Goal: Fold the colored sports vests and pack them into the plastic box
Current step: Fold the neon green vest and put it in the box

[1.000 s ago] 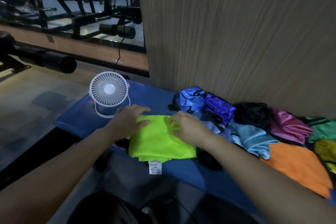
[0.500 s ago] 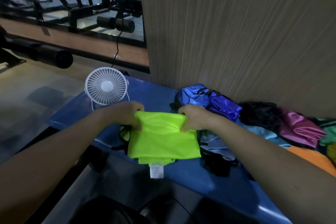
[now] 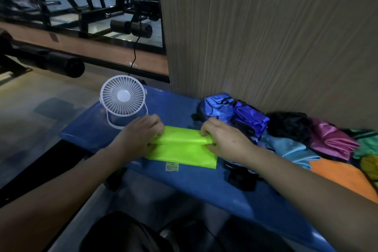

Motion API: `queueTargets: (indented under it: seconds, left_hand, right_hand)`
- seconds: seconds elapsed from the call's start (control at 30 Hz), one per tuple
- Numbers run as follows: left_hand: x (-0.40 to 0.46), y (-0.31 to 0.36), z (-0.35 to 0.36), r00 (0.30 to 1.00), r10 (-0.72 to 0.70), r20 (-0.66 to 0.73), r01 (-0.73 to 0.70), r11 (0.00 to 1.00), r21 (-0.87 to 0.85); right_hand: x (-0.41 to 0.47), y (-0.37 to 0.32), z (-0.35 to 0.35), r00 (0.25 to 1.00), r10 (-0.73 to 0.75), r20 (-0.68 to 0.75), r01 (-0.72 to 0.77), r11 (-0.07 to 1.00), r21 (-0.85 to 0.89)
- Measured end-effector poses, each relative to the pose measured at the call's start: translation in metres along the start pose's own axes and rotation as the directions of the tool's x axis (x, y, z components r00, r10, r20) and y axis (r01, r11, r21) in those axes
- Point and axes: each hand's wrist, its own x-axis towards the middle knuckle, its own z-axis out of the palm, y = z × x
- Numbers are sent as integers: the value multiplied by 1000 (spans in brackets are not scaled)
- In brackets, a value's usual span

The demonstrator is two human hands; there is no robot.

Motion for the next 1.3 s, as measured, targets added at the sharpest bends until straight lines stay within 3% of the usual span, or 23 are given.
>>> queueTargets:
  seconds: [0.27, 0.37, 0.53, 0.67, 0.73, 0.83, 1.0, 1.13, 1.23, 1.3]
  left_hand:
    - [-31, 11, -13, 999, 45, 12, -41, 980, -196]
    - [-33, 7, -8, 1000, 30, -2, -29, 973, -229]
    - [-5, 9, -3, 982, -75, 171, 119, 957, -265]
    - [1, 14, -3, 971, -142, 190, 192, 941, -280]
    - [-2, 16, -7, 964, -162, 210, 214, 942, -258]
    - [-9, 20, -18, 939, -199, 281, 277, 921, -274]
    - [-10, 26, -28, 922, -262, 285, 380, 751, -540]
    - [17, 21, -19, 780, -489, 391, 626, 618, -476]
    - [41, 20, -12, 673, -399, 623, 709, 589, -389]
    - [51, 18, -5, 657, -364, 661, 704, 611, -363]
  right_hand:
    - [-29, -15, 7, 993, -52, 104, 58, 997, -46]
    - [-34, -22, 15, 990, -58, 129, 79, 984, -162]
    - [-25, -35, 14, 992, -14, 124, 45, 966, -254]
    - [-31, -46, 15, 992, 90, -87, -118, 901, -418]
    - [-40, -53, 17, 974, 169, -149, -213, 911, -354]
    - [-46, -56, 25, 922, 379, -76, -385, 916, -112]
    - [-27, -56, 23, 844, 528, 96, -532, 800, 279]
    - [-12, -54, 15, 797, 549, 253, -601, 676, 426]
    - [-4, -57, 16, 791, 539, 292, -605, 612, 509]
    - [3, -55, 18, 789, 533, 306, -604, 579, 548]
